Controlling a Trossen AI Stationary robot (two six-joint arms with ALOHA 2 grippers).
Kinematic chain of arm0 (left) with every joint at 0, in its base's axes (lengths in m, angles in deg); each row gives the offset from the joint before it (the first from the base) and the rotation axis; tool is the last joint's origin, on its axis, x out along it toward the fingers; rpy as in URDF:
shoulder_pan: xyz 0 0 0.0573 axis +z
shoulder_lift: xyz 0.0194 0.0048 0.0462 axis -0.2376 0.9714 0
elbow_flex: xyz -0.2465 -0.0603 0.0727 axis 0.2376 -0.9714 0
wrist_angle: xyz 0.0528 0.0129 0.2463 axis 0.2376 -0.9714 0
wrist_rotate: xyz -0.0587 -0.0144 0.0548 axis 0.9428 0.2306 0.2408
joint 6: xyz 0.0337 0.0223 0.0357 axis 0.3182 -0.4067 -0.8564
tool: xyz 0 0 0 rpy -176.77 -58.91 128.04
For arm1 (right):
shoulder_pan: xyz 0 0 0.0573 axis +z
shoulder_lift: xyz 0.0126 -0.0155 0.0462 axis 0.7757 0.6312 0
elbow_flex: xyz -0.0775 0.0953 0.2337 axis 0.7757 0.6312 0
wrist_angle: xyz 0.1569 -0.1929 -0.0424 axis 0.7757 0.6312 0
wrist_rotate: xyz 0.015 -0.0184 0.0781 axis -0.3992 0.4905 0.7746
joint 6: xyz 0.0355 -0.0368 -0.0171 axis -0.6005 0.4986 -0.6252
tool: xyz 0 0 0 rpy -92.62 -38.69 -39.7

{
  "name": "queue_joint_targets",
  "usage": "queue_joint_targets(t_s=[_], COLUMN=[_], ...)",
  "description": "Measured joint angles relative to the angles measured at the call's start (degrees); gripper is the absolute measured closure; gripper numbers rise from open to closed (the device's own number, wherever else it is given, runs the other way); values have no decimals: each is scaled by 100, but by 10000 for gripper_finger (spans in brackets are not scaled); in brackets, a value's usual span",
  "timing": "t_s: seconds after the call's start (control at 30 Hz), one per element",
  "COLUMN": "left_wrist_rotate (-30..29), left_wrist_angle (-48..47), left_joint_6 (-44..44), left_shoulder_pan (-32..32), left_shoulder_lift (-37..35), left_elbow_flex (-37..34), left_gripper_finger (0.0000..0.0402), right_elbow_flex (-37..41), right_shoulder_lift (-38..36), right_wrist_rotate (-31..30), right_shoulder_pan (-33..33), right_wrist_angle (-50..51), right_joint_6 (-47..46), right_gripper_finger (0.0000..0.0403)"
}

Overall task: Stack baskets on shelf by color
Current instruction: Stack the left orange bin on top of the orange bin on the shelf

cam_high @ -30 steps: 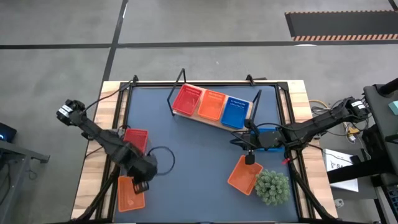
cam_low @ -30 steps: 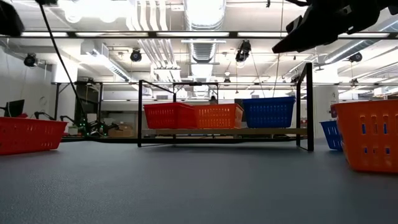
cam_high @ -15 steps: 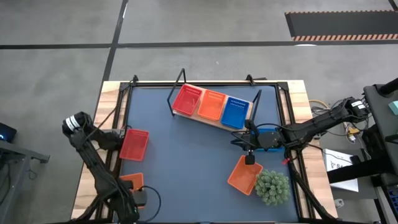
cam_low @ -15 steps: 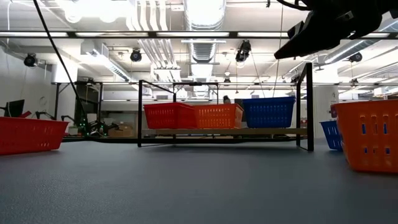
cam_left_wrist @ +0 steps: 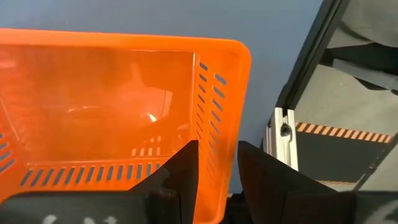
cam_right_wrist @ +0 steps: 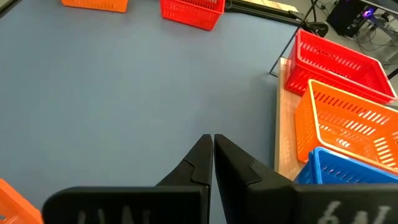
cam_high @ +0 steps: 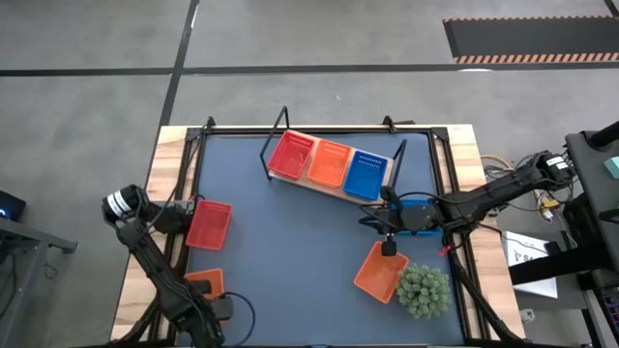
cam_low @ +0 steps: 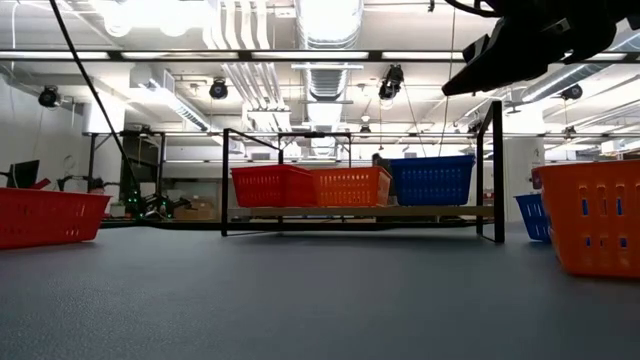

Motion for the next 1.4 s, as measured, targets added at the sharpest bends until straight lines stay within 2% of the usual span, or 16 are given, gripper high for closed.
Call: queue_joint_targets(t_s=[0.27, 0.5, 0.77, 1.03, 1.13, 1.4], left_wrist_rotate=[-96, -96, -95, -207, -648, -2344], left_wrist_angle=[195, 224, -244, -994, -1248, -1332], left_joint_6=[-95, -396, -441, -1227, -1827, -4186], left_shoulder_pan=[0, 4, 226, 1079, 1362, 2070], left_shoulder_lift=[133, 242, 220, 225, 252, 253], left_elbow_flex=[0, 46, 453, 1334, 1744, 2760], left_gripper_finger=[314, 391, 399, 401, 401, 401], right_elbow_flex=[2, 2, 2, 63, 123, 131], right_shoulder_lift=[0, 0, 0, 0, 0, 0], right_wrist_rotate=[0, 2, 2, 0, 2, 172], right_shoulder_pan=[0, 0, 0, 0, 0, 1], right_wrist_angle=[1, 0, 28, 57, -67, -275], right_joint_6=[0, 0, -39, -36, 43, 221], right_gripper_finger=[394, 394, 394, 394, 394, 394])
